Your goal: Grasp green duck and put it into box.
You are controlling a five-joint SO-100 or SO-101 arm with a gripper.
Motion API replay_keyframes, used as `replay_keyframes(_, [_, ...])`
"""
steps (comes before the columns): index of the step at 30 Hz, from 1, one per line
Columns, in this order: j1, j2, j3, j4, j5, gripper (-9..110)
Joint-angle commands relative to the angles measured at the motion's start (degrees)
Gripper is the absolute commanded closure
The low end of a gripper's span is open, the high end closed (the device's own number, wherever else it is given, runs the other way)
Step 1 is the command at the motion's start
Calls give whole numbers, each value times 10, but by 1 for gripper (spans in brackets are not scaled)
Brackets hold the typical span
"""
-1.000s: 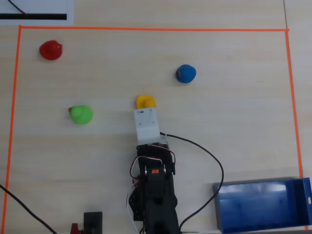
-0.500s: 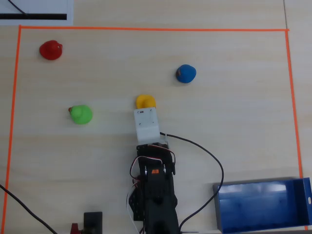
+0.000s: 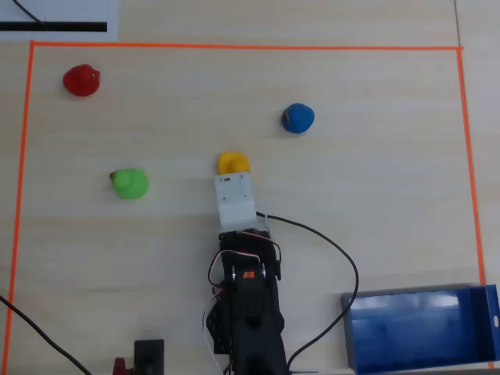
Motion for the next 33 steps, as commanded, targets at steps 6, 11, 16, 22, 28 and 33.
replay_keyframes(6, [2, 1, 1, 18, 3, 96])
replay_keyframes(11, [2, 1, 1, 18, 3, 96])
replay_keyframes(16, [2, 1, 1, 18, 3, 96])
replay_keyframes(22, [-4, 1, 1, 4, -4, 100])
replay_keyframes(28, [-40, -64, -64, -68, 16, 101])
replay_keyframes(33, [-119, -204, -208, -92, 52, 89])
